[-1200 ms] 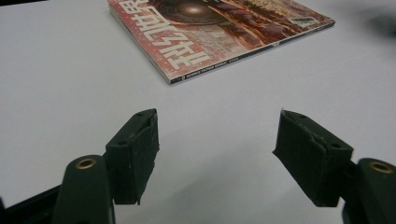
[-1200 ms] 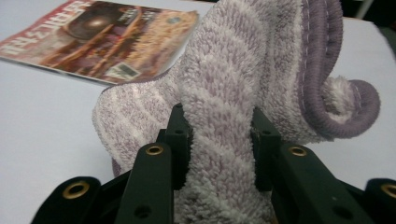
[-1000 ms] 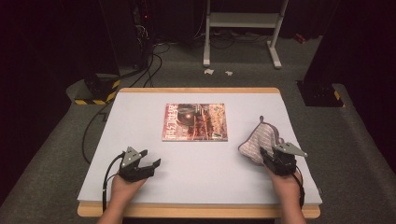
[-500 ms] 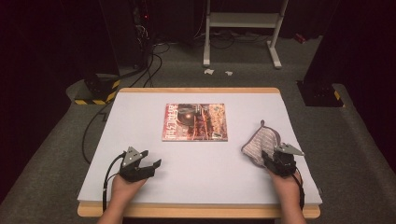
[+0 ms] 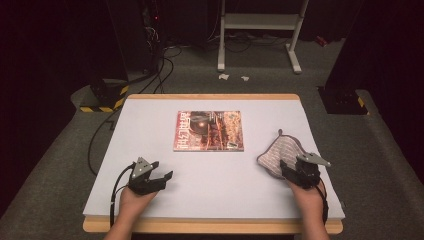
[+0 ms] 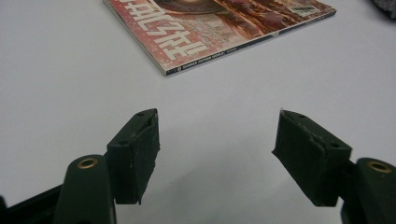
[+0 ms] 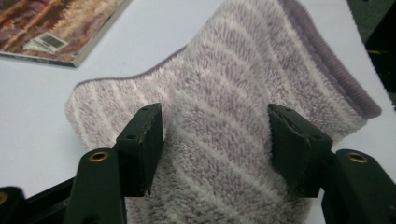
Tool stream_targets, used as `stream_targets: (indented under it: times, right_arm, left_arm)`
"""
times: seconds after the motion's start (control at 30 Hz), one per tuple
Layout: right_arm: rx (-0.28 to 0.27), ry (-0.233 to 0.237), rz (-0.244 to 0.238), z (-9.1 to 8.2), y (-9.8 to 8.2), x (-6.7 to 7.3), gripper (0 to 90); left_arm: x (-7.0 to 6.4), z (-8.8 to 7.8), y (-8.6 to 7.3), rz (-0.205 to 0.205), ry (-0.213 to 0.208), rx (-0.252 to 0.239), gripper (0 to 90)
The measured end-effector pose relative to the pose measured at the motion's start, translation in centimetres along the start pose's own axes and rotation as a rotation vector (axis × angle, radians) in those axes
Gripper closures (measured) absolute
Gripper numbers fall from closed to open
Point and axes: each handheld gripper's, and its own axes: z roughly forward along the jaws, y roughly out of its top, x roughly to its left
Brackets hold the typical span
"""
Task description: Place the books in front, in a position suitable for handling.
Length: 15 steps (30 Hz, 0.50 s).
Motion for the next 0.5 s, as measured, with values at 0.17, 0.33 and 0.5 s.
stream_targets:
  times: [0.17, 0.33, 0.5]
  right_arm:
    - [-0.037, -0.005, -0.015, -0.8, 0.6, 0.5, 33.2]
    - [-0.074, 0.0, -0.028, -1.4, 1.0, 1.0, 30.4]
    - [-0.117, 0.014, -0.06, -2.2, 1.6, 1.8, 28.9]
  left_arm:
    - [0.0, 0.0, 0.0, 0.0, 0.0, -0.001, 31.0]
    - [0.0, 0.0, 0.0, 0.002, 0.001, -0.001, 31.1]
    - [0.0, 0.0, 0.0, 0.001, 0.001, -0.007, 31.1]
